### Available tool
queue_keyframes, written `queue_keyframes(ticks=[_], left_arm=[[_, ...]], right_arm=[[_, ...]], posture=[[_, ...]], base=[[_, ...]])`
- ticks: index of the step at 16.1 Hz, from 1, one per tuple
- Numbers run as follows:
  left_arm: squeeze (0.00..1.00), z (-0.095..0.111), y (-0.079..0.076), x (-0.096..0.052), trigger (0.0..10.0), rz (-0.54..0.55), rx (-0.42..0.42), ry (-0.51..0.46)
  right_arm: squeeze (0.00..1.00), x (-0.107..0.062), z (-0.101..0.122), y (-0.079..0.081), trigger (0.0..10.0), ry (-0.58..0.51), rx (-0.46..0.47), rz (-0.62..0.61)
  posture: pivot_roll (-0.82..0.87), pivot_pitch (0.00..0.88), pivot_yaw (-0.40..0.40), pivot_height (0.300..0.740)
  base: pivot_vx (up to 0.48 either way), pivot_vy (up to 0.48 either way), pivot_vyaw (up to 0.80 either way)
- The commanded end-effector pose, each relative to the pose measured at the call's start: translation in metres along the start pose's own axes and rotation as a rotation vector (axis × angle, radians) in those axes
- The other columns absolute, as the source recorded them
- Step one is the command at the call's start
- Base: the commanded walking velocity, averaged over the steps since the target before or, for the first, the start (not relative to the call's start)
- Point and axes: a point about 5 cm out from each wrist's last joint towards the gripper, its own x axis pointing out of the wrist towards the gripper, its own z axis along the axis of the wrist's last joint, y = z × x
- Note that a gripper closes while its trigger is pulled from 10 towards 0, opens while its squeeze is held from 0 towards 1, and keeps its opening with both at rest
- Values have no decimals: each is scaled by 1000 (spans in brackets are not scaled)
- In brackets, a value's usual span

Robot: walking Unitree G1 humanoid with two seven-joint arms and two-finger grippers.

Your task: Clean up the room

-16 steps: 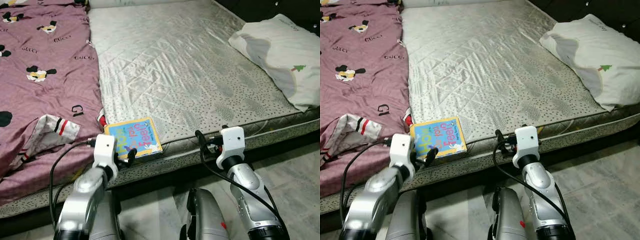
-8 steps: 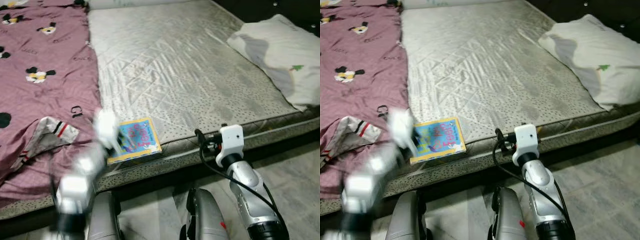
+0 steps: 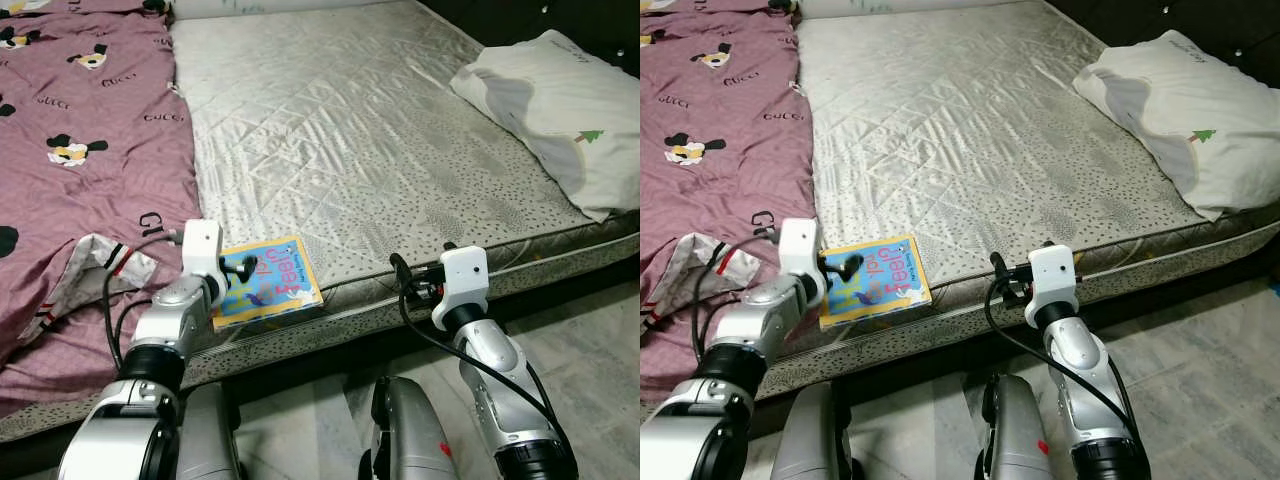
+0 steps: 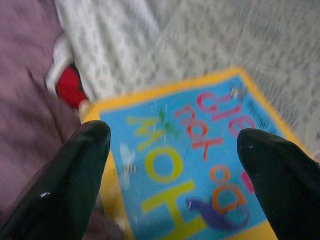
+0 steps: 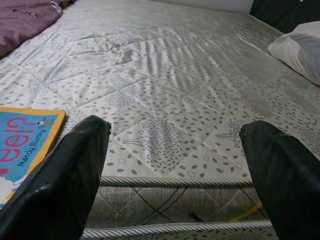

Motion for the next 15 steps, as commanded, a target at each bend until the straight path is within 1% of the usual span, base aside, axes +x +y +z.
queue_keyframes(ticks=[1,2,4,6,9,11,12,13,15], left_arm=[[0,-3,2,1,10000,-9,-5,18],[0,-6,3,2,10000,-17,-20,24],[0,-12,3,3,10000,-25,-23,34],[0,-17,0,4,10000,-32,-35,27],[0,-15,-2,4,10000,-30,-68,-6],[0,-12,0,5,10000,-10,-80,-35],[0,-14,5,4,10000,20,-78,-28],[0,-16,7,4,10000,30,-96,-20],[0,-14,8,5,10000,26,-85,-5]], right_arm=[[0,-2,2,-4,10000,-10,-11,-21],[0,-3,2,-5,10000,-11,-11,-26],[0,-6,3,-4,10000,-13,6,-30],[0,-14,3,0,10000,-6,22,-17],[0,-23,-4,2,10000,16,27,-21],[0,-26,-4,3,10000,25,28,-24],[0,-27,-5,4,10000,36,29,-26],[0,-28,-5,4,10000,39,28,-26],[0,-30,-4,4,10000,43,26,-27]], posture=[[-82,67,-15,555],[-89,70,-11,555],[-90,82,-12,555],[-88,117,-11,550],[-83,156,-9,511],[-81,168,-11,511],[-85,175,-13,511],[-88,178,-13,511],[-98,189,-14,511]], base=[[0,0,0],[0,0,0],[0,0,0],[0,0,0],[0,0,0],[0,0,0],[0,0,0],[0,0,0],[0,0,0]])
